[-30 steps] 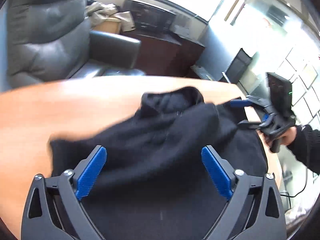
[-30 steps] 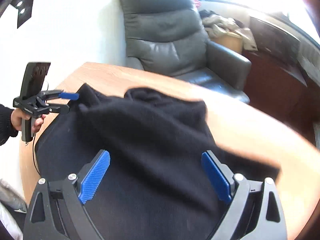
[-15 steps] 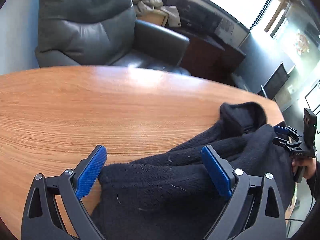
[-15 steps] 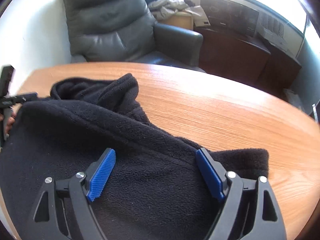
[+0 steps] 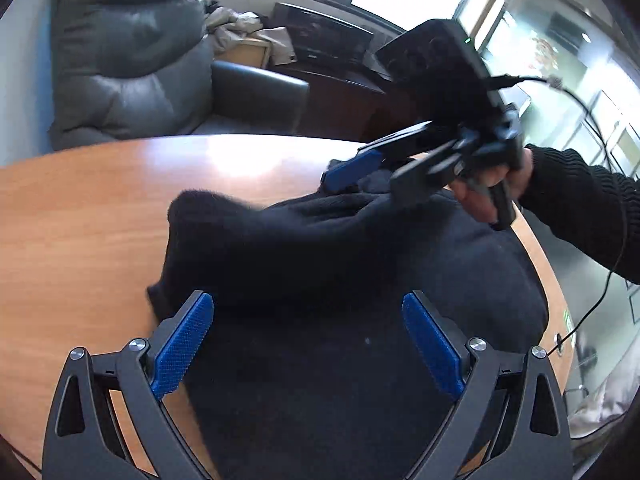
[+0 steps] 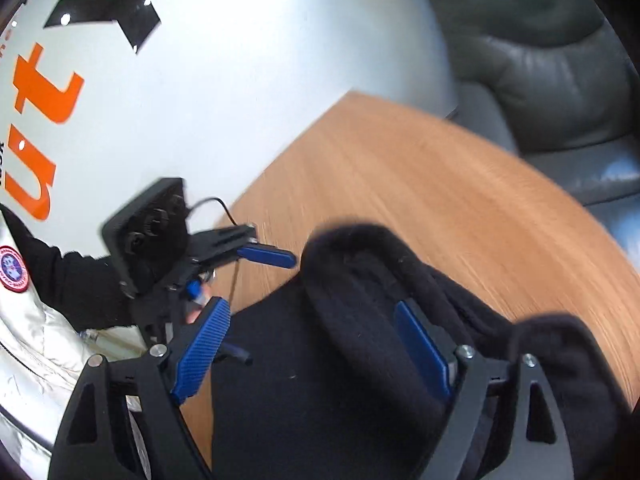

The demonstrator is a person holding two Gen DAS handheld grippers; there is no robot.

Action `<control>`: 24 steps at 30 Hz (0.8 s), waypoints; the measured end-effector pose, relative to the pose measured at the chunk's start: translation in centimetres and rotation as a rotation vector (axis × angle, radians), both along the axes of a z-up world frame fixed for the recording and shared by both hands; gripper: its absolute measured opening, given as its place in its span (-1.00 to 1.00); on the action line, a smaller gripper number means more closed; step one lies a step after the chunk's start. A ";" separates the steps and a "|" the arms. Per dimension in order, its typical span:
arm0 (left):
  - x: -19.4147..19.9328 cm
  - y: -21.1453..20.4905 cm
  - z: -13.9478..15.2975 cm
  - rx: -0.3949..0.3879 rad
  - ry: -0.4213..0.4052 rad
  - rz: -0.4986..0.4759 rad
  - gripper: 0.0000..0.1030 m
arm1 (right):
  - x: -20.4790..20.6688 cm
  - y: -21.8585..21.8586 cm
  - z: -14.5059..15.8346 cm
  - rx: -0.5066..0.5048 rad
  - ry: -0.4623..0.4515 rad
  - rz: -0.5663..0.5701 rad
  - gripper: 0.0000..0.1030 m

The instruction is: Fold clothes

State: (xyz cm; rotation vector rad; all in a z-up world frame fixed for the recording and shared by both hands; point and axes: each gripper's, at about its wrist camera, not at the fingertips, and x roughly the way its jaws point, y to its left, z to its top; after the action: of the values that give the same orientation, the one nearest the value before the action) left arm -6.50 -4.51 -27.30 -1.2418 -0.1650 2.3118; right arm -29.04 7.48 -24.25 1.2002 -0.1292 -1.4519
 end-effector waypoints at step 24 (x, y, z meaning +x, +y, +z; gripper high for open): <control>2.3 3.4 -3.4 0.075 -0.056 -0.137 0.90 | -4.5 -5.0 1.2 -0.015 0.179 -0.106 -0.70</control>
State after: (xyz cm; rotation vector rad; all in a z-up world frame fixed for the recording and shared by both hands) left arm -4.16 -1.14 -30.74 -1.2409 -0.1781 2.1363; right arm -33.50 2.46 -23.06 1.0589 -0.0817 -1.6412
